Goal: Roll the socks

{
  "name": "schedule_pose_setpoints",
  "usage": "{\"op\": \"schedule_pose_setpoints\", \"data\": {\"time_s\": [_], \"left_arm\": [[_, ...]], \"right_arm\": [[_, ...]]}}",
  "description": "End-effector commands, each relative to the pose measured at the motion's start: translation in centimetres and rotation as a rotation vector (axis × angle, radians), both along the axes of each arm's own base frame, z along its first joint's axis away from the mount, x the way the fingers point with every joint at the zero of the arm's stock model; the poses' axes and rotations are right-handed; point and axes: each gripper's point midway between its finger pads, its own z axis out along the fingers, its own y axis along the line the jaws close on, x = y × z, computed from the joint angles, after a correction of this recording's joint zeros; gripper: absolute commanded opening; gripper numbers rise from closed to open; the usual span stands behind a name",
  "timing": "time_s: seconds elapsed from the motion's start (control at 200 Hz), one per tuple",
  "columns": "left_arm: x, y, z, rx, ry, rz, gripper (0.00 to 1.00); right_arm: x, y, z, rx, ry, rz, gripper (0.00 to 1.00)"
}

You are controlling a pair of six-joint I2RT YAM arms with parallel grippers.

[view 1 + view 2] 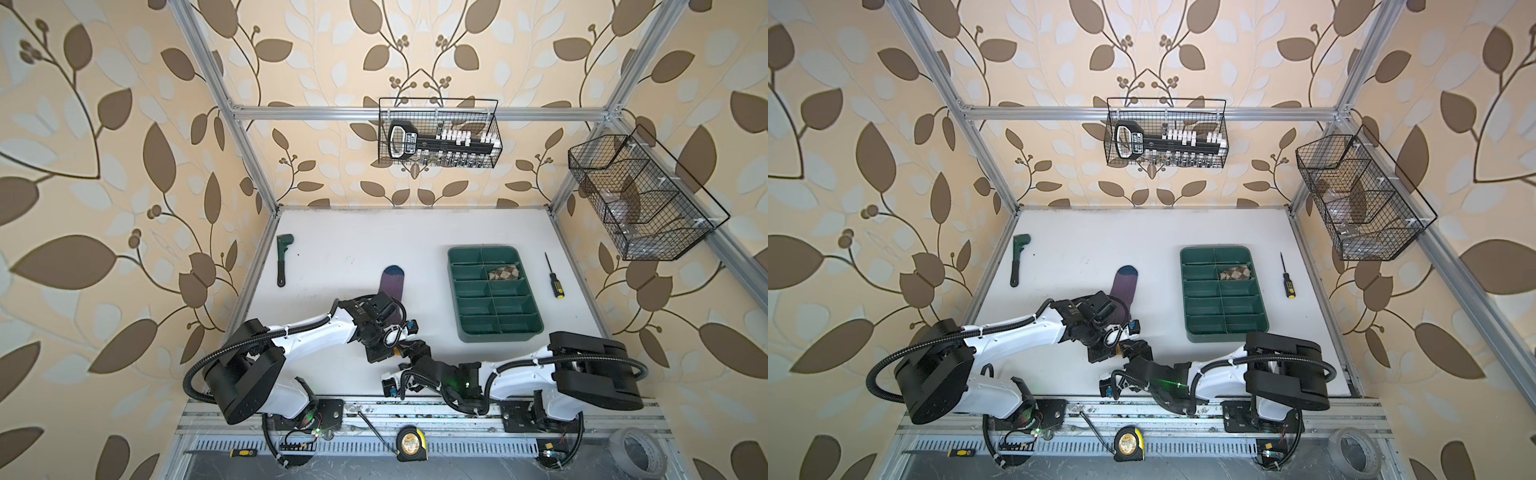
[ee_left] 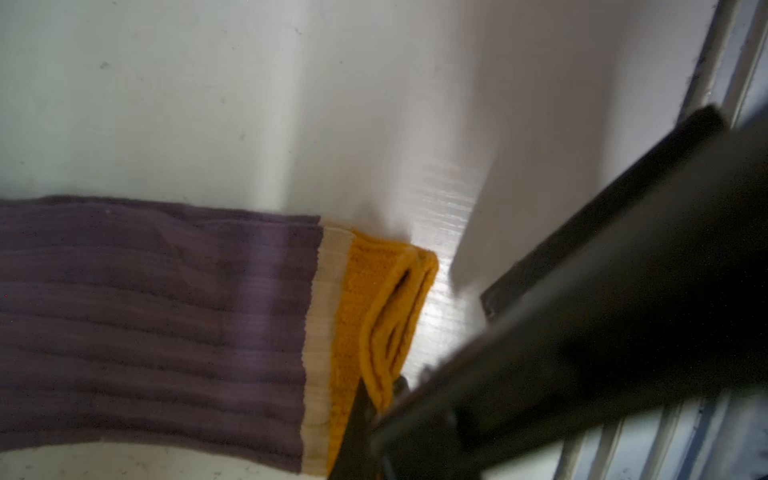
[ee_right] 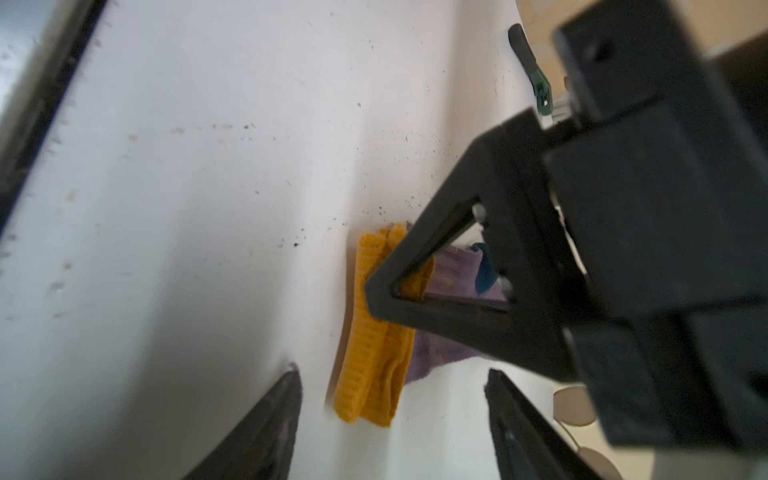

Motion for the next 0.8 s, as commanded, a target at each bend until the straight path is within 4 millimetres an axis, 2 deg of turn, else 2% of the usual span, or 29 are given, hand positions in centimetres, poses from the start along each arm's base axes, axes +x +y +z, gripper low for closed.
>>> {"op": "schedule_pose_setpoints", "data": {"time_s": [0.0, 0.085, 0.245, 0.335, 0.535, 0.655, 0.7, 0.795], "left_arm": [[0.6, -0.7, 1.5, -0.041, -0.008, 0.003, 0.00], [0.6, -0.7, 1.7, -0.044, -0.012, 0.000, 0.00], [0.3, -0.9, 2.2, -0.068, -0.011, -0.001, 0.00], [0.2, -0.9, 2.3, -0.077, -0.014, -0.001, 0.00], [0.1, -0.9, 2.7, -0.085, -0.015, -0.001, 0.00], [0.5, -0.8, 3.1, -0.087, -0.040, 0.023, 0.00], [1.3, -0.7, 3.5, -0.087, -0.083, 0.049, 0.06], [4.3, 0.3, 5.1, -0.067, -0.254, 0.150, 0.31]], "right_arm": [[0.5, 1.6, 0.4, 0.070, 0.029, -0.009, 0.52], [1.0, 1.4, -0.1, 0.076, 0.045, -0.037, 0.37], [1.6, 1.0, -1.1, 0.062, 0.076, -0.061, 0.35], [1.7, 0.8, -1.6, 0.053, 0.095, -0.065, 0.29], [1.4, 0.7, -2.5, 0.022, 0.131, -0.055, 0.00], [0.7, 0.5, -2.6, -0.019, 0.178, -0.038, 0.00], [0.4, 0.2, -2.4, -0.038, 0.207, -0.035, 0.00], [-0.9, -0.5, -2.7, -0.095, 0.322, -0.025, 0.00]]}}
